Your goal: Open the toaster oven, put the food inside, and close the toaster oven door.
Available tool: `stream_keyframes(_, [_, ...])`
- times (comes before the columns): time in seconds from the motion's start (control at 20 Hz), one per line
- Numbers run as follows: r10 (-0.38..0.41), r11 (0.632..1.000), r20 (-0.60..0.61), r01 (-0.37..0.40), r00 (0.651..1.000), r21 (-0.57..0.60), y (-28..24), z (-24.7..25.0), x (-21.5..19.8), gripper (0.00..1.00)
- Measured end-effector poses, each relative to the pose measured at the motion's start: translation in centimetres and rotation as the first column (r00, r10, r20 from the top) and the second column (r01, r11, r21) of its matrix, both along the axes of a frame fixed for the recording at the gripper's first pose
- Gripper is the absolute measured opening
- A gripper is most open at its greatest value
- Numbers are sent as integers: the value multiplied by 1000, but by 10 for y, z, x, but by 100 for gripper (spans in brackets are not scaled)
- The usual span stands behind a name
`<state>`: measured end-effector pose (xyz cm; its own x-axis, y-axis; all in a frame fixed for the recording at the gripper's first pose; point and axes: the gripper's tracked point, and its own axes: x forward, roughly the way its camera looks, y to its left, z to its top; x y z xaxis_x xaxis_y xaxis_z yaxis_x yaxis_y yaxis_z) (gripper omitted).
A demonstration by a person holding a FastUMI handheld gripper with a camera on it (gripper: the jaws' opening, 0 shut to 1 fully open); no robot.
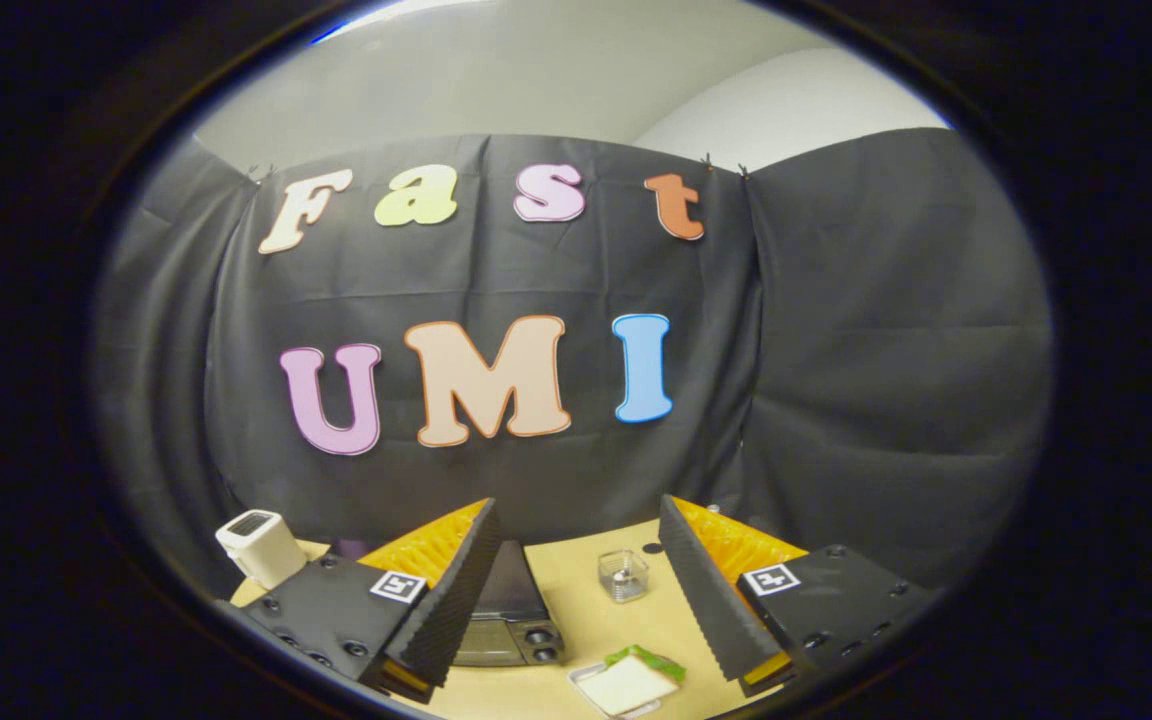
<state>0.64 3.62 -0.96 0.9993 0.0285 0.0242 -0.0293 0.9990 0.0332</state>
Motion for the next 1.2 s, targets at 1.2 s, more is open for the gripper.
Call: stream_keyframes(1.2, [270, 960, -178, -279, 946, -24, 197, -217, 42, 98])
